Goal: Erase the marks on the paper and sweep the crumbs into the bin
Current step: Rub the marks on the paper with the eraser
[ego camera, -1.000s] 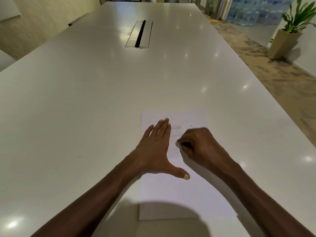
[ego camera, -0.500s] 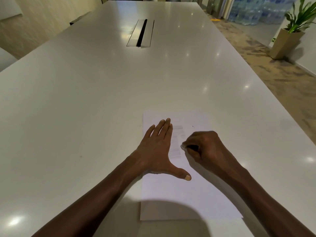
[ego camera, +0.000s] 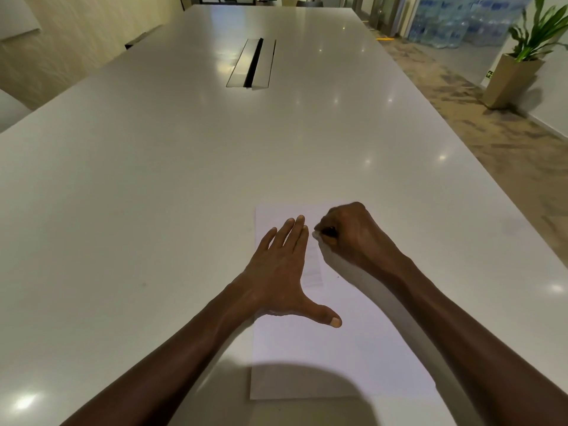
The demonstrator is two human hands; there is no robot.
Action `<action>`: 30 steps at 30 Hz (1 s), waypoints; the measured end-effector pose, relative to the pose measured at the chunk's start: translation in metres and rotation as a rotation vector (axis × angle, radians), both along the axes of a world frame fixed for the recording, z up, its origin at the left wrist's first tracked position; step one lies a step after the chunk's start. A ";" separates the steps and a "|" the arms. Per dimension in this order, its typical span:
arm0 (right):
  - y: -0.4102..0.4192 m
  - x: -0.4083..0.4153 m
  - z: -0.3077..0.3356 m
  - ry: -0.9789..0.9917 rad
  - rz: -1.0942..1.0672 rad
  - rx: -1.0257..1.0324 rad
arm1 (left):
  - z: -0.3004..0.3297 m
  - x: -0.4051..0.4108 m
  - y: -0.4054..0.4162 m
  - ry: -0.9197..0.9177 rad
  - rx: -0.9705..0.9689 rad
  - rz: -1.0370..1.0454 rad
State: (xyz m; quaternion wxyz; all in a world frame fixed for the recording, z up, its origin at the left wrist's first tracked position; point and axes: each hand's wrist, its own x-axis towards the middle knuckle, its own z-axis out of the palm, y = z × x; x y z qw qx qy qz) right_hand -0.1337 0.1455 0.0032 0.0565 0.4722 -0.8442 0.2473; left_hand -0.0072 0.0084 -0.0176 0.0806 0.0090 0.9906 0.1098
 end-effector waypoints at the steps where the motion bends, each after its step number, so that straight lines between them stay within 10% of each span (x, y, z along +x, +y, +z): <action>1: 0.007 0.007 -0.001 -0.008 0.008 0.005 | 0.000 0.000 0.001 0.001 -0.003 -0.002; 30: -0.006 -0.016 -0.007 0.006 -0.084 -0.037 | -0.001 -0.001 -0.001 -0.004 0.006 0.008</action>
